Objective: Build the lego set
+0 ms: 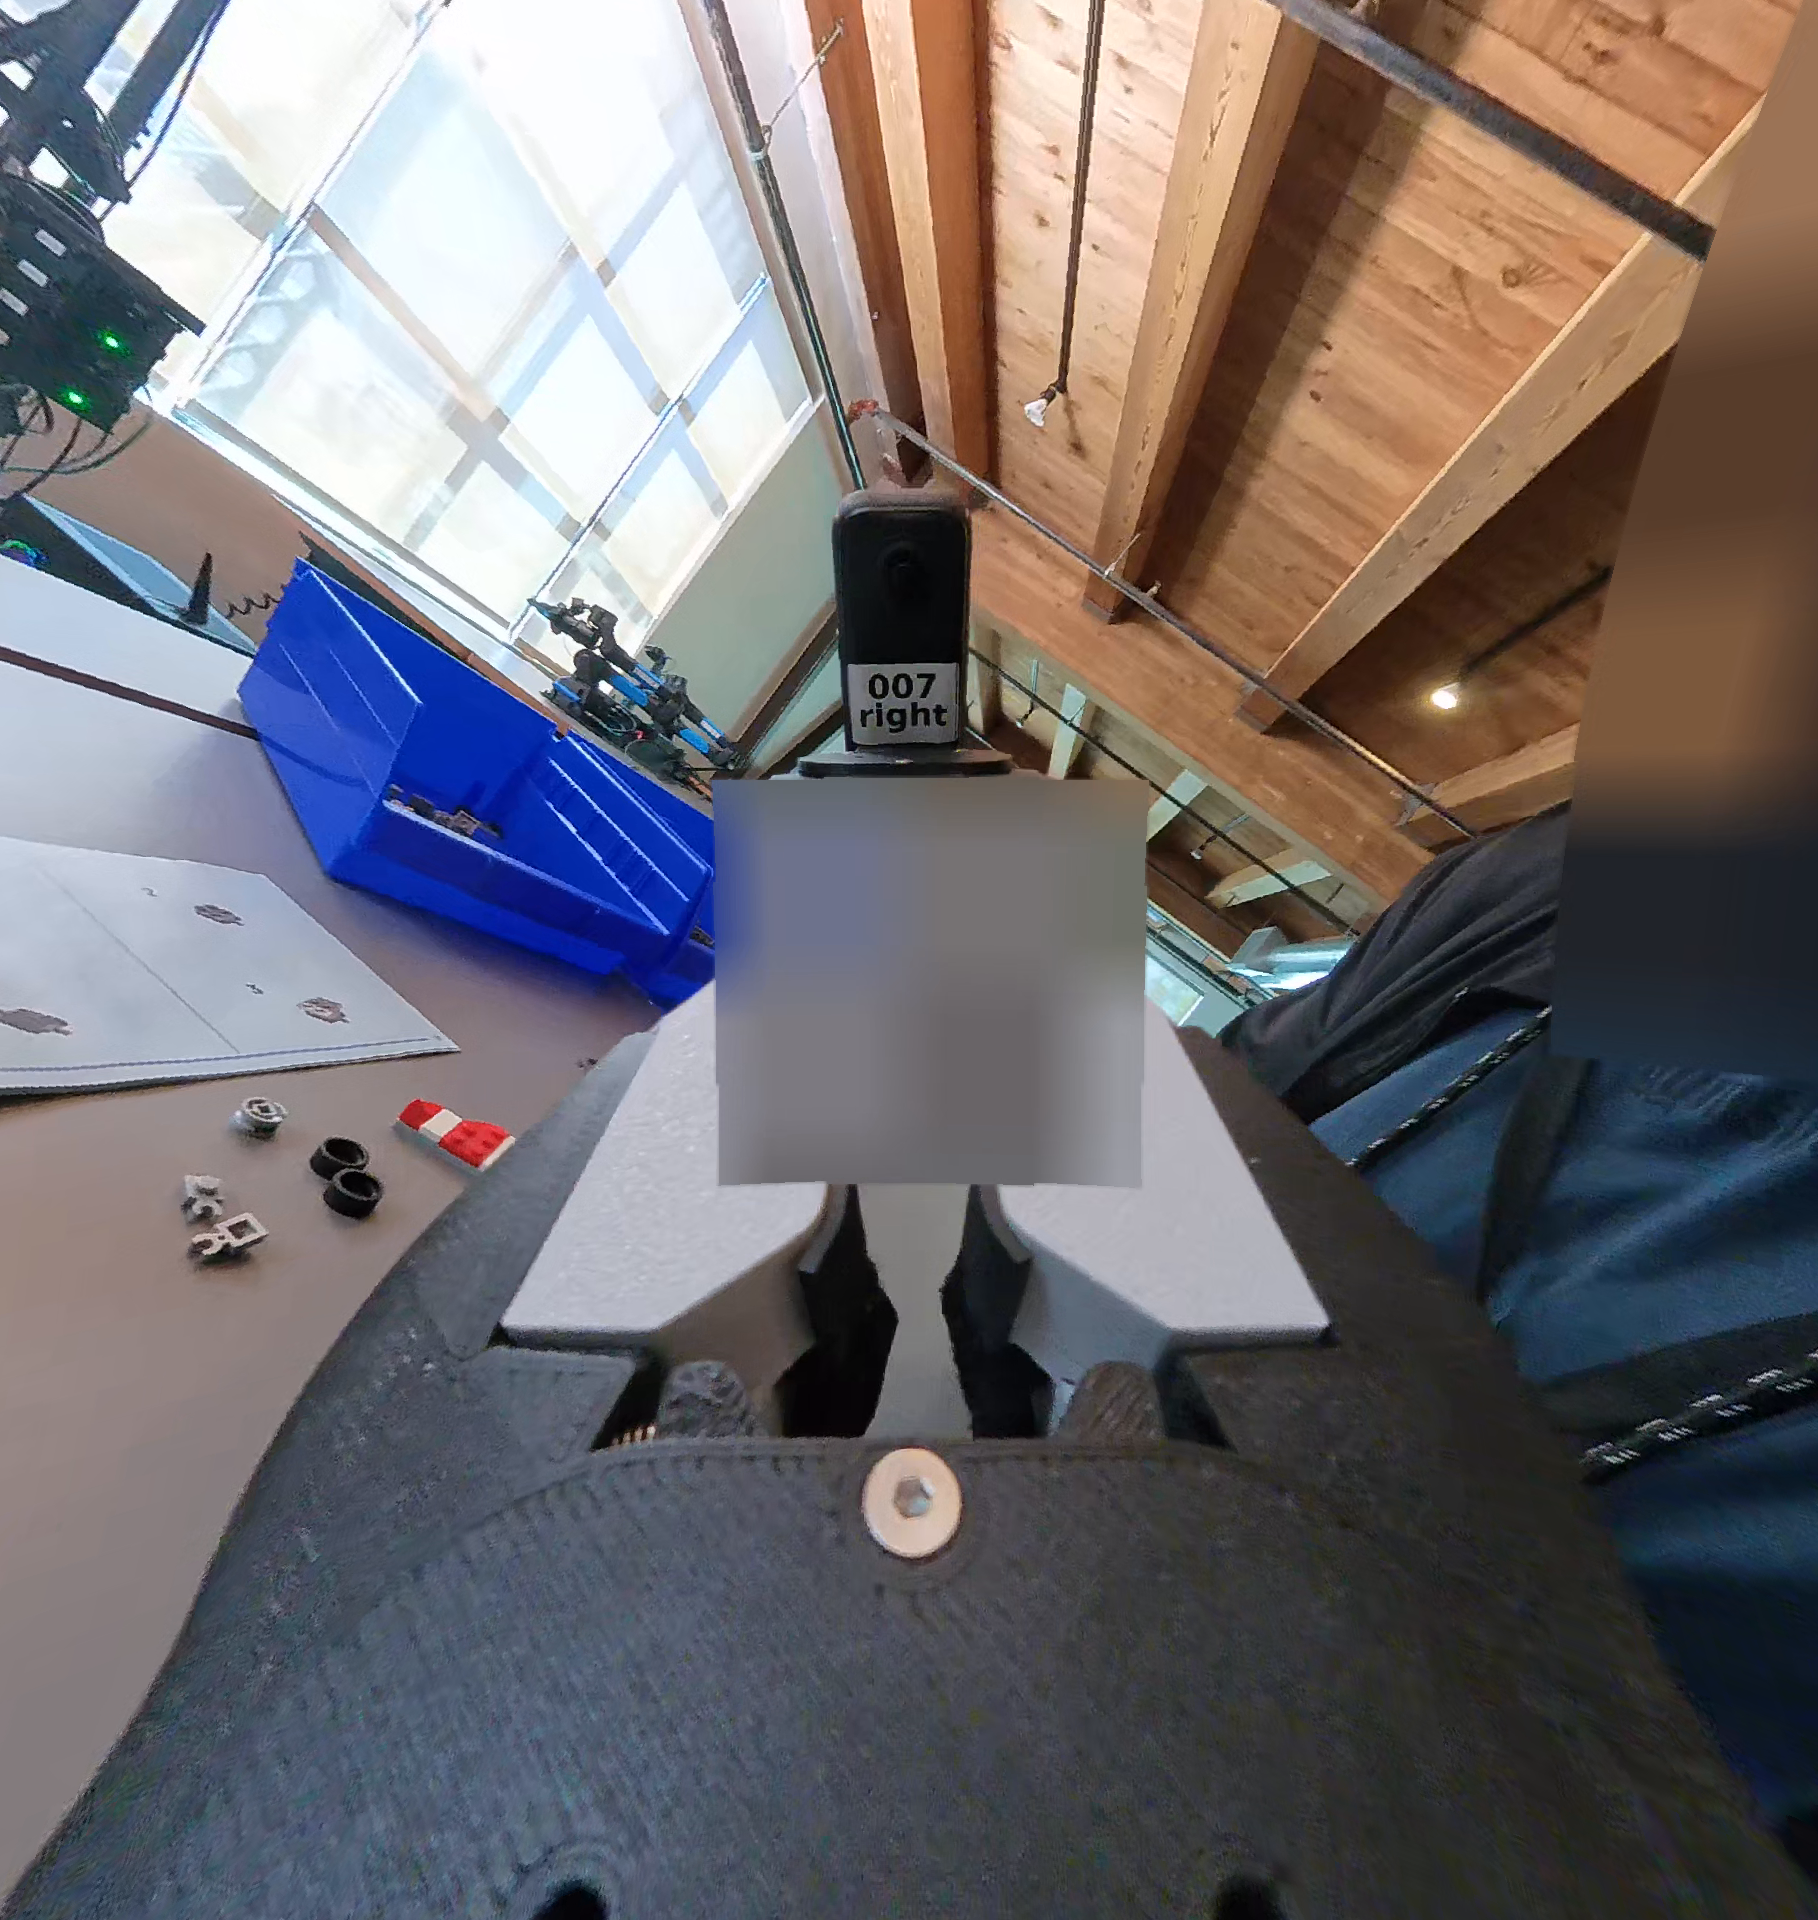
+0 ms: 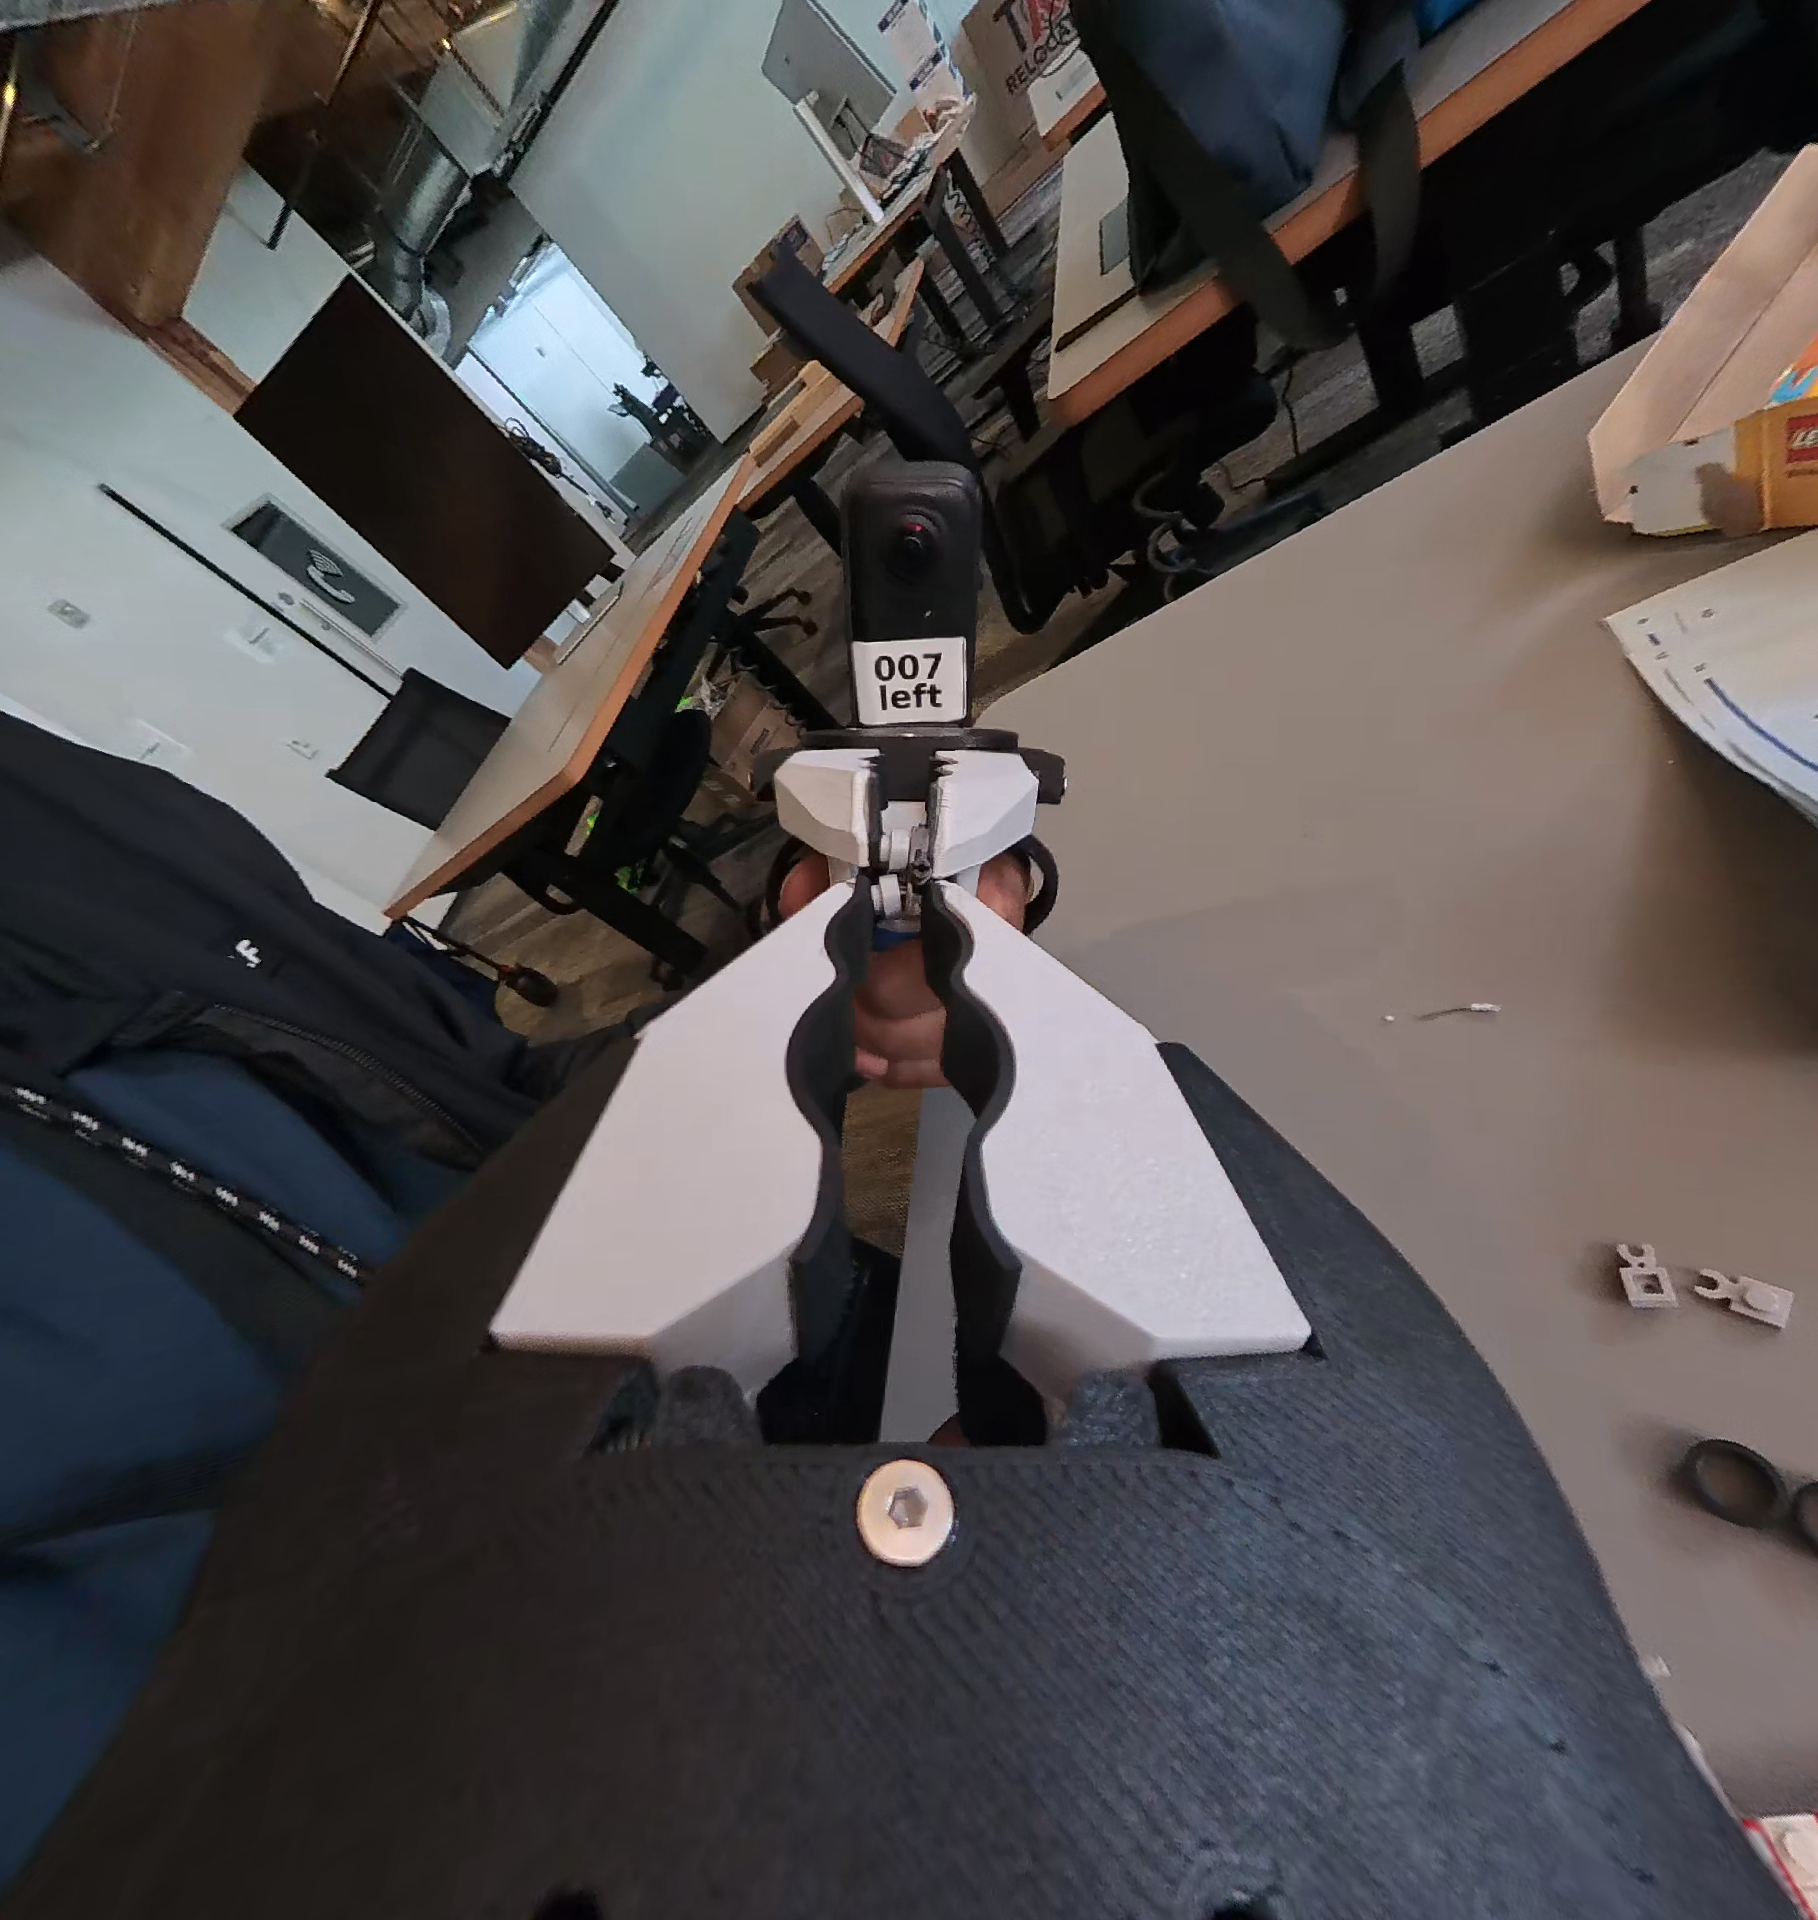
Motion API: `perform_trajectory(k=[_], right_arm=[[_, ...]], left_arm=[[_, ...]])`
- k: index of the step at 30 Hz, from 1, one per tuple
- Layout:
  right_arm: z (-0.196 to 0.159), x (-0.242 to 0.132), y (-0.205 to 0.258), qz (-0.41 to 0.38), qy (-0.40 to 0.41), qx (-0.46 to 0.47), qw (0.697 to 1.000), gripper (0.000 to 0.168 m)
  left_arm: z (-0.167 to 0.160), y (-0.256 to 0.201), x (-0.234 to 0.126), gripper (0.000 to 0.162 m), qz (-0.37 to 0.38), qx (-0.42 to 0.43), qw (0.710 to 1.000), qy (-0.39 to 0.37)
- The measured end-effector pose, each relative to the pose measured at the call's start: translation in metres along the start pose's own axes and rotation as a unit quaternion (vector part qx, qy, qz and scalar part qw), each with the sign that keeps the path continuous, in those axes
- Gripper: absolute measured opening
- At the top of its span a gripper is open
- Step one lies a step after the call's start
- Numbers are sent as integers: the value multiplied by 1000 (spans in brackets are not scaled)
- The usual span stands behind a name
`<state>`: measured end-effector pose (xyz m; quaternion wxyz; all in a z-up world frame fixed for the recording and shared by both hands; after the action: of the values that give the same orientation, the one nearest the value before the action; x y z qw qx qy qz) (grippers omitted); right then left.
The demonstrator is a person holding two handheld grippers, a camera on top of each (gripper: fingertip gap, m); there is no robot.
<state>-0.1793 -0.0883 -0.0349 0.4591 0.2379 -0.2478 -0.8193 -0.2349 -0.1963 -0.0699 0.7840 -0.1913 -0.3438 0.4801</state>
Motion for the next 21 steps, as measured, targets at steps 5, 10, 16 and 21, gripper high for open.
perform_trajectory(k=[5, 10, 16, 21], right_arm=[[0, -1, 1, 4, -3, 11, 1000, 8], [-1, -1, 1, 19, -9, 34, 999, 8], [-1, -1, 3, 27, -12, 50, 998, 8], [-2, -2, 0, 21, -12, 49, 998, 8]], left_arm=[[1, -3, 1, 8, 6, 19, 1000, 3], [1, -6, 1, 9, 15, 46, 999, 13], [2, -10, 2, 9, 22, 75, 997, 19], [0, -8, 3, 9, 29, 73, 997, 25]])
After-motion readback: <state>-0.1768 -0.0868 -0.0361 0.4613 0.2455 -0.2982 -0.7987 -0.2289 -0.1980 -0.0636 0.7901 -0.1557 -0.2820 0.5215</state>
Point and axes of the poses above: each gripper's, where its closed fingertips meet, x out along the fingers, z out of its top, y = z × x across the jaws, the point moved 7 cm from there along -x, back along the fingers, and after that the axes turned 3 degrees about z, right-handed, at the moved point
